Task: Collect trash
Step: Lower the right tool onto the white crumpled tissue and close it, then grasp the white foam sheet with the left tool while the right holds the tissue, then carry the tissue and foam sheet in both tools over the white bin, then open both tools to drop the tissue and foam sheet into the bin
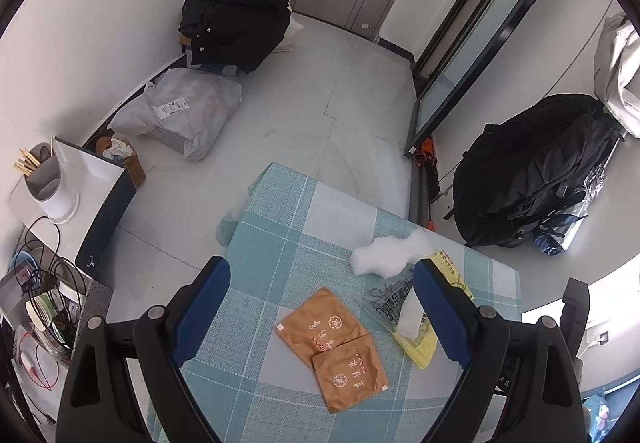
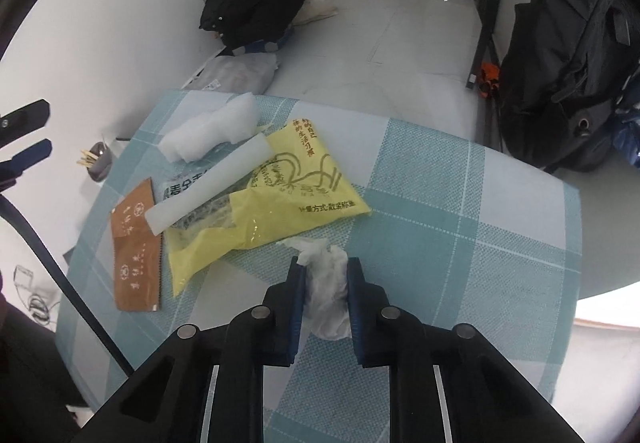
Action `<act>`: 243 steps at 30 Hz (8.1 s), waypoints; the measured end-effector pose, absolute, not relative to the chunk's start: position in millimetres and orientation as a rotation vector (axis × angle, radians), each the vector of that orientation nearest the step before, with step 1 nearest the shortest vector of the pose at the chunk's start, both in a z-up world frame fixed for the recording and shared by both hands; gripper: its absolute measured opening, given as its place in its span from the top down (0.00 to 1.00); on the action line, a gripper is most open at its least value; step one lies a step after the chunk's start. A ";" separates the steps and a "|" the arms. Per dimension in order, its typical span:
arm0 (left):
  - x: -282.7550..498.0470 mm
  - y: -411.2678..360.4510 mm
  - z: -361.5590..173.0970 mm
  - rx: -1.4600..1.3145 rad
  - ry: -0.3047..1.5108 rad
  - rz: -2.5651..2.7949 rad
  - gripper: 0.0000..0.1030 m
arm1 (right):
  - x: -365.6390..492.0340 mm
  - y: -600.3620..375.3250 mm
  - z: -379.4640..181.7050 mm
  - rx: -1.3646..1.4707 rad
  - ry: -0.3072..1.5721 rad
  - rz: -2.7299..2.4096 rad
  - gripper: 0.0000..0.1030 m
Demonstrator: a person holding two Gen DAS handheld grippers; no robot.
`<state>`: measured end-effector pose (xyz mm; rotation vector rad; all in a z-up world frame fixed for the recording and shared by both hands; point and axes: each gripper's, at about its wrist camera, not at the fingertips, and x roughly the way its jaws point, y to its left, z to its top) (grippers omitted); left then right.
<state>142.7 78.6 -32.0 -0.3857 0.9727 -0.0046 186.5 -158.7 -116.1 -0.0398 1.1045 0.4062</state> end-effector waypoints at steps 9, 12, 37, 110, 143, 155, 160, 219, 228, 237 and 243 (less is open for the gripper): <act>146.5 72.0 -40.9 -0.359 1.028 -0.012 0.12 | 182.4 -156.3 -110.0 -0.053 1.080 0.421 0.86; 144.2 67.9 -46.3 -0.317 1.042 -0.026 0.12 | 181.2 -156.3 -106.4 -0.053 1.075 0.430 0.87; 219.3 -15.5 -53.0 -0.049 1.204 -0.259 0.12 | 152.7 -197.6 -69.4 -0.002 0.977 0.435 0.87; 151.8 6.7 8.0 -0.176 1.091 -0.165 0.70 | 107.8 -204.1 -40.1 0.074 0.891 0.514 0.87; 52.8 -69.8 97.6 -0.183 0.717 -0.317 0.70 | 4.3 -282.8 72.0 0.159 0.644 0.419 0.87; 71.7 -157.0 97.2 -0.193 0.725 -0.485 0.70 | -0.9 -399.3 87.6 0.227 0.610 0.202 0.87; 76.8 -193.5 89.5 -0.164 0.739 -0.548 0.70 | -3.7 -443.6 70.5 0.271 0.644 0.102 0.87; 135.3 -399.1 -213.3 0.219 1.611 -0.567 0.69 | 55.5 -506.7 -299.3 0.770 1.255 0.110 0.84; 140.9 -393.5 -217.3 0.206 1.612 -0.476 0.69 | 70.4 -496.1 -327.5 0.759 1.365 0.132 0.80; 138.1 -396.5 -232.8 0.234 1.659 -0.480 0.63 | 71.8 -494.7 -331.3 0.756 1.382 0.135 0.57; 134.9 -400.4 -231.0 0.270 1.659 -0.494 0.52 | 61.9 -500.5 -323.3 0.745 1.382 0.142 0.51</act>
